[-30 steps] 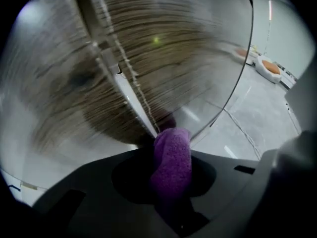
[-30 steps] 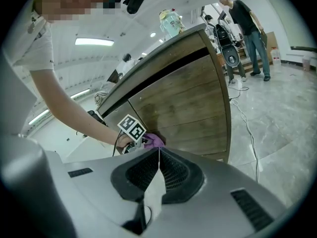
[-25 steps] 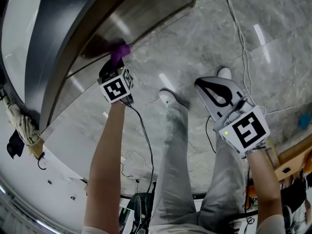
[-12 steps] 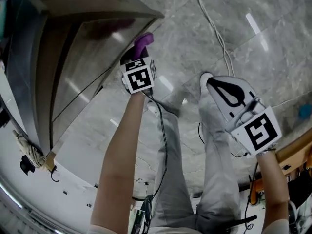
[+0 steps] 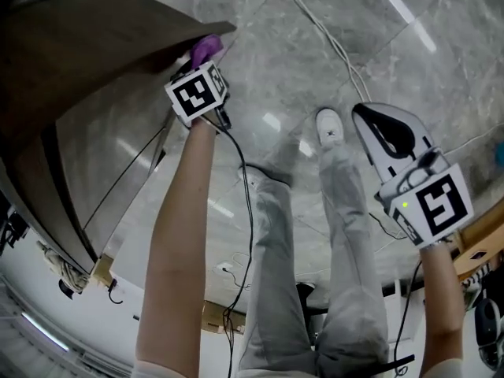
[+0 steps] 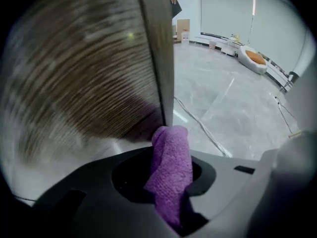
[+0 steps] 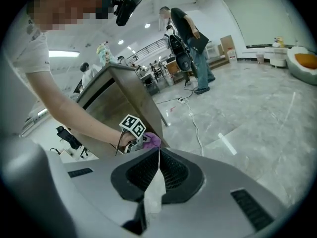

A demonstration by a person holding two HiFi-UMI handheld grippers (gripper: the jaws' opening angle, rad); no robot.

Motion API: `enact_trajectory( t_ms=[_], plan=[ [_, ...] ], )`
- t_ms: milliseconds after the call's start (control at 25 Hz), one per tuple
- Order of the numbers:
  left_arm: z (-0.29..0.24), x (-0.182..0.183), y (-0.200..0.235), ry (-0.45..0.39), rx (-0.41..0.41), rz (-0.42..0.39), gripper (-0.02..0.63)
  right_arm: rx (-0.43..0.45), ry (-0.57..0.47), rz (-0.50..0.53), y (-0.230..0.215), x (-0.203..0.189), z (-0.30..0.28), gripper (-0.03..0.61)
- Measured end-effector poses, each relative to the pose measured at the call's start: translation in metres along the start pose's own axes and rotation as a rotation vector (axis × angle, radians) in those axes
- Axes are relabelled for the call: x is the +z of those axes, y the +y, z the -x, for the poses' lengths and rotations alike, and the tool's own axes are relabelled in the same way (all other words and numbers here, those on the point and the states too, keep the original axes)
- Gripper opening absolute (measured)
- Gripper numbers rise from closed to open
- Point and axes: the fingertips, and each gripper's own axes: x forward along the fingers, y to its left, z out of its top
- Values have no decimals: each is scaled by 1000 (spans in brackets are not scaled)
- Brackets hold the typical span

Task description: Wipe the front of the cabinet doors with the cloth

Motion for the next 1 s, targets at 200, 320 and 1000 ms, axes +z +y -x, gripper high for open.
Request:
enact_trajectory(
  t_ms=[200, 320, 1000],
  plan=[
    [-8, -19, 31, 48, 14, 58, 92, 37, 48, 13, 26, -22, -12, 28],
    [-7, -36, 48, 56, 32, 65, 93, 39, 56, 8, 39, -21, -24, 28],
    [39, -174, 212, 197, 139, 224, 94, 167, 85, 139, 163, 5, -105, 28]
  ],
)
